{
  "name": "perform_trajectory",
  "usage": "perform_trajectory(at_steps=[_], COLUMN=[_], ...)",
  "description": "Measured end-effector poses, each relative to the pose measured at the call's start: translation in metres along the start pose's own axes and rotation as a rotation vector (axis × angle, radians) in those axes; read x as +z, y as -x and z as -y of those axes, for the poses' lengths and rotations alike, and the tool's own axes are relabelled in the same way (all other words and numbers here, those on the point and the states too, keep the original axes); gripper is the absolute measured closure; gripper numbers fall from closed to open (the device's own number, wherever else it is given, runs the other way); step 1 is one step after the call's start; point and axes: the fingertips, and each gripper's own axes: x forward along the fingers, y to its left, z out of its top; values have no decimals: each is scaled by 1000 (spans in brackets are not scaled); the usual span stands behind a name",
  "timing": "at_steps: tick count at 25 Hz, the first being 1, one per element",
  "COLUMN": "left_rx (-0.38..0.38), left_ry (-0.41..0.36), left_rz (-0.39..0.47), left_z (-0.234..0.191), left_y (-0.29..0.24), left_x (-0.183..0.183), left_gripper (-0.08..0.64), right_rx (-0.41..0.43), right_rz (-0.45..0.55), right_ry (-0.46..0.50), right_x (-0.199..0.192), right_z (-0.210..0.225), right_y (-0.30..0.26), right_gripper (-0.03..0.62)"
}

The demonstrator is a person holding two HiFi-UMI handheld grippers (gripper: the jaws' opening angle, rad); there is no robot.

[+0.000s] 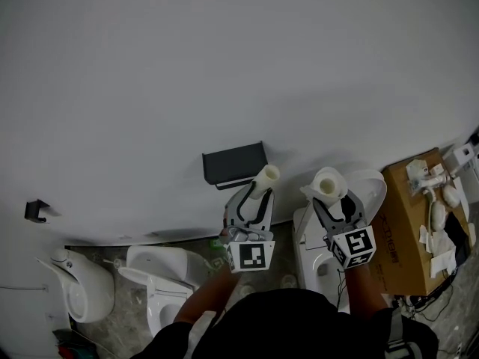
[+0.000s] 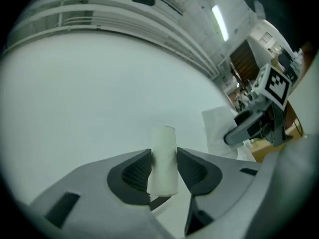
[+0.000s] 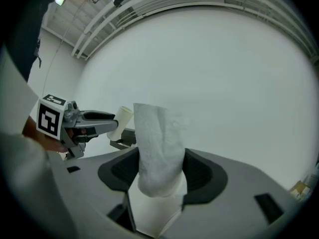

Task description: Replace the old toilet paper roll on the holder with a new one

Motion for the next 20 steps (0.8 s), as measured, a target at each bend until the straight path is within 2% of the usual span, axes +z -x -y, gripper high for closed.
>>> perform_trajectory(at_steps=[3,7,15,20], left_rx=[32,64,96,130], left_ry=[159,342,370,358], left_rz=[56,54,94,87], left_z=[-18,-36,-64,-81], left_y=[14,34,59,70], left_x=[10,13,19,9], left_gripper=[402,402,402,402], right_rx=[12,34,98,124], right_rz=[4,13,18,2], right_ry=[-2,-11,-80,-188], right_x=[0,3,1,-13], right_z=[-8,-19,-42,-48], right_y=[-4,-15,-45,-62], right_gripper=[333,333,333,334])
